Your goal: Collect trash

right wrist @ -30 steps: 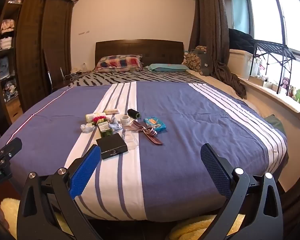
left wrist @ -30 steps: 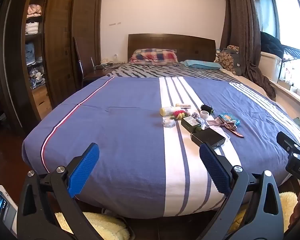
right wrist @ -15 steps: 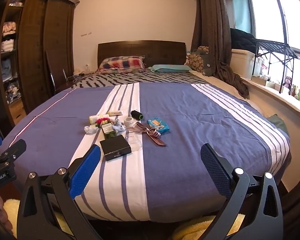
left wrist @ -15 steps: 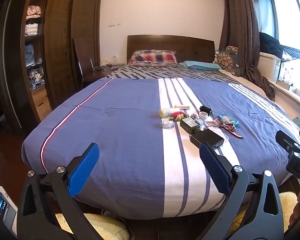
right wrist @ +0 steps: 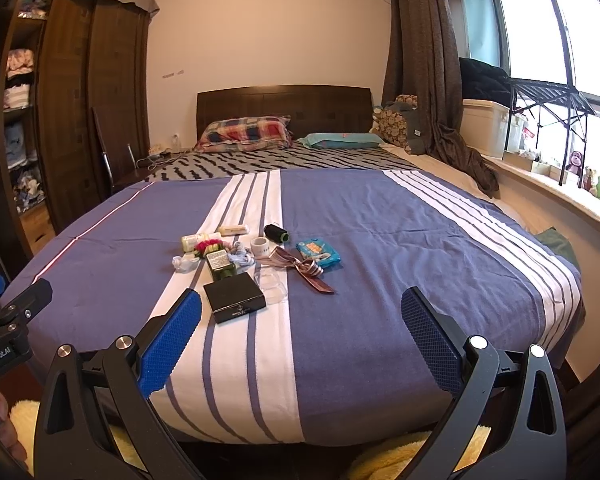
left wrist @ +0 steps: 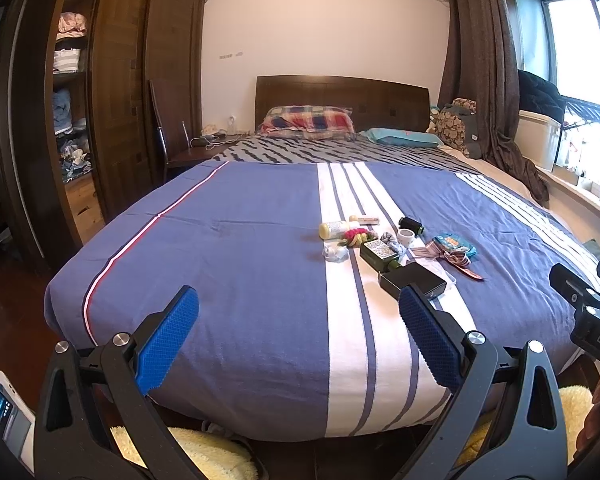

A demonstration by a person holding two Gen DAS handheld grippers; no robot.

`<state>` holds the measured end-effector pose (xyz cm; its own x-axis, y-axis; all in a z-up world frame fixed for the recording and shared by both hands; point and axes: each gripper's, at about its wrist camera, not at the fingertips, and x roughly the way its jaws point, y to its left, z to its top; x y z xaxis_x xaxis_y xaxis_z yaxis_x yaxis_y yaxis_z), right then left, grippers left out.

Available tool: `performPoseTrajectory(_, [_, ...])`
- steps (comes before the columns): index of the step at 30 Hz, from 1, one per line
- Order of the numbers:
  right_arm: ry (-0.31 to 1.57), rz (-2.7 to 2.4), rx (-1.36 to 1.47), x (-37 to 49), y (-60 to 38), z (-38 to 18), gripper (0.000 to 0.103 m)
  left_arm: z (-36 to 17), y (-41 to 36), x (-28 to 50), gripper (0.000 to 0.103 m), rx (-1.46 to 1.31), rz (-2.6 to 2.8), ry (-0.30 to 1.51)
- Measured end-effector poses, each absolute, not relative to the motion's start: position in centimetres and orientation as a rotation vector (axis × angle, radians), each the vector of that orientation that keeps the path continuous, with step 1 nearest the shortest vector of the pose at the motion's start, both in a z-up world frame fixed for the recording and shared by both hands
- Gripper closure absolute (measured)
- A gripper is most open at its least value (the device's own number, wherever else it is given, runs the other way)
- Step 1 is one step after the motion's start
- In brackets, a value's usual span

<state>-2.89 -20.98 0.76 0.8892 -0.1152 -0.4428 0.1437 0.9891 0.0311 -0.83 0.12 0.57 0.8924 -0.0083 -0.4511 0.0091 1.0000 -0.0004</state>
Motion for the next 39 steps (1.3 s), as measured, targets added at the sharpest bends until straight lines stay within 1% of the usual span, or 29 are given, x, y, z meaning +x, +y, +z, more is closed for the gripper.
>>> performPoseTrajectory(39, [0.43, -0.109, 0.078, -3.46, -20.66, 0.69, 0.003, 0.82, 0.5, -1.77, 0.008, -0.017, -0.007, 0.446])
